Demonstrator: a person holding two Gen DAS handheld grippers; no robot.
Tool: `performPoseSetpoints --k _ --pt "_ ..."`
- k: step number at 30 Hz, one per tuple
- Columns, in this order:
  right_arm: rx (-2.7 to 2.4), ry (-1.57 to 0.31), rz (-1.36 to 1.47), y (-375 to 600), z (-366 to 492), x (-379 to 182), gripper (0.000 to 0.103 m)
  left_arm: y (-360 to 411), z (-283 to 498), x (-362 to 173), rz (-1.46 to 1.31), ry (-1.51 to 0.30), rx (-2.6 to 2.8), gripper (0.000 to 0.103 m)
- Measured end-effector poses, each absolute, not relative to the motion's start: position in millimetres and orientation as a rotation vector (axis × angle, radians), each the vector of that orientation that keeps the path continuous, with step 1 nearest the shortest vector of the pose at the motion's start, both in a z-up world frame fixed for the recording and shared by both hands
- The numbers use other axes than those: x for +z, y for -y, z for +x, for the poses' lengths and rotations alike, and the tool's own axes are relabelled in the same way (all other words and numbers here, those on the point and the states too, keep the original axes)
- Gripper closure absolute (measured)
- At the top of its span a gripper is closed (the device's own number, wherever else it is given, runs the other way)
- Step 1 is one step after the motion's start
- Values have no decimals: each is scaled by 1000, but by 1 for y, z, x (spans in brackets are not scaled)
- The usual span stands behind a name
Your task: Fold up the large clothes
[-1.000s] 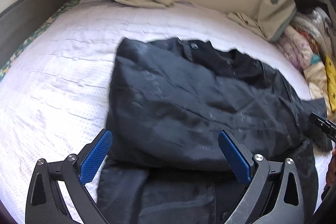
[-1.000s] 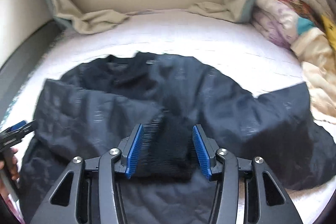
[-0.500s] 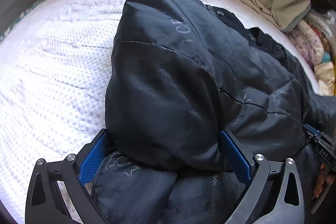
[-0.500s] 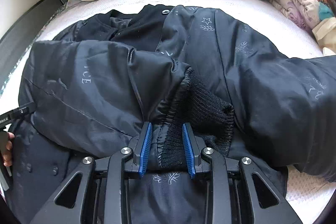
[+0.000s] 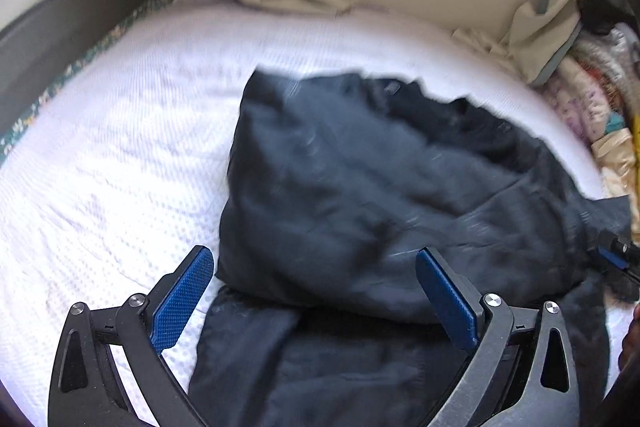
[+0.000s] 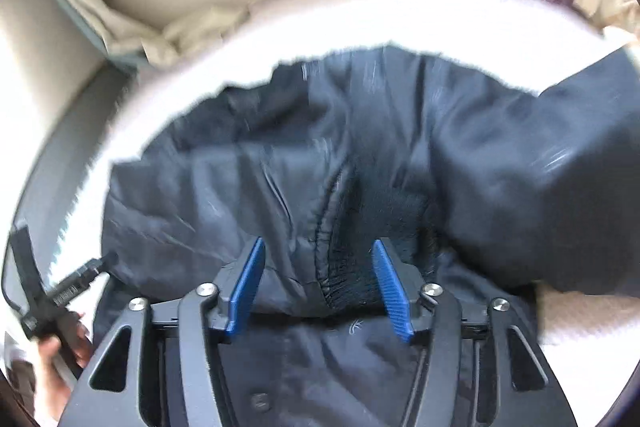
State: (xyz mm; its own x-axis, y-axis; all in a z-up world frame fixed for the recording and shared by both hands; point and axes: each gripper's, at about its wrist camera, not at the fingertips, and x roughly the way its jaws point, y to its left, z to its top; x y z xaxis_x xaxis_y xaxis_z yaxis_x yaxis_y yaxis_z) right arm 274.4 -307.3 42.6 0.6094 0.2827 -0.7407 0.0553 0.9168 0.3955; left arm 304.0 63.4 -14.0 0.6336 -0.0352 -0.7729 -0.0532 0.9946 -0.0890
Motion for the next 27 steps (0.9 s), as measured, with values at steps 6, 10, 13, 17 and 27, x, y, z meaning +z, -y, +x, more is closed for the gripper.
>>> performPoseSetpoints --k 6,10,13,17,27 --pt "-35 -815 569 380 243 74 40 -41 274 -13 -97 -905 -90 0" --pt "-143 -781 758 440 212 75 40 -30 270 -36 -106 -985 -116 0" --pt "-237 -747 906 489 179 67 40 -27 266 -49 -87 -1018 -95 0" --pt "-399 -716 990 536 145 51 40 -28 264 -64 -113 -1076 -90 0" --pt "-562 -649 1272 610 105 -13 40 -24 261 -66 -86 -1085 -95 0"
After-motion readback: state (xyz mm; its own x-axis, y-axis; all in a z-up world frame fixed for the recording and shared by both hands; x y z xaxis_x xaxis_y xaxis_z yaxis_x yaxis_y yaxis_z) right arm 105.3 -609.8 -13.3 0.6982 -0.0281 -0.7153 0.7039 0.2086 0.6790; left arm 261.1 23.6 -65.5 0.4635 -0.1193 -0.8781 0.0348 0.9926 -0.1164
